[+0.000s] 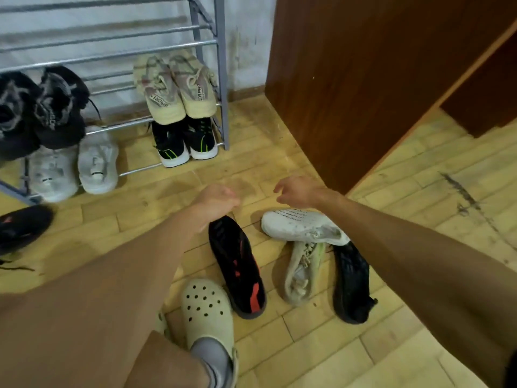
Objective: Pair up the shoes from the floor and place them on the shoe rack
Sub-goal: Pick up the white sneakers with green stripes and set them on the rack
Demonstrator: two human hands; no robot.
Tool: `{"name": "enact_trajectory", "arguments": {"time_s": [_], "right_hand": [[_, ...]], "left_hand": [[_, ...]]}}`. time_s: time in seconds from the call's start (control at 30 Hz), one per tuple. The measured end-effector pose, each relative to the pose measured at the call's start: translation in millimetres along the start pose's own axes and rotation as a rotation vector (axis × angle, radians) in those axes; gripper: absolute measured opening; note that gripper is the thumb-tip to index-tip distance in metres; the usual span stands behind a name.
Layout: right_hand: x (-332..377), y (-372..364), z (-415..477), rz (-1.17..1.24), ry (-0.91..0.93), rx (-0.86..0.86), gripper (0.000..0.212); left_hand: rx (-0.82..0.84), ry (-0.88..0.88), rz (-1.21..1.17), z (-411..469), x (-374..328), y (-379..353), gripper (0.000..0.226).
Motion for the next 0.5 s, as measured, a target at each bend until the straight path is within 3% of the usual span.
{"name": "enact_trajectory", "arguments": {"time_s": [0.27,0.4,0.5], "right_hand": [[-88,-90,-3,-0.209,-0.293,0.06,0.04],[-74,-102,-3,-0.283,-0.311,-0.116,0.031],[-65,-86,3,-0.209,-0.252,-0.184,0.027]], "left_hand": [[0.097,-0.035,-0.079,1,11,-52,0.018],[0.138,-0.022,0.008,6,13,-52,0.018],[0.148,0.05,-0.007,8,27,-51,0.024]]}}
Point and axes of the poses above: each hand's wrist, its own z-axis towards the middle knuckle, its own y-axis out of the back of the hand, x = y × z, the point moved 3 cm from there along z, towards the middle knuckle, and after that the axes turned 14 degrees about x, right-handed, at the moved point
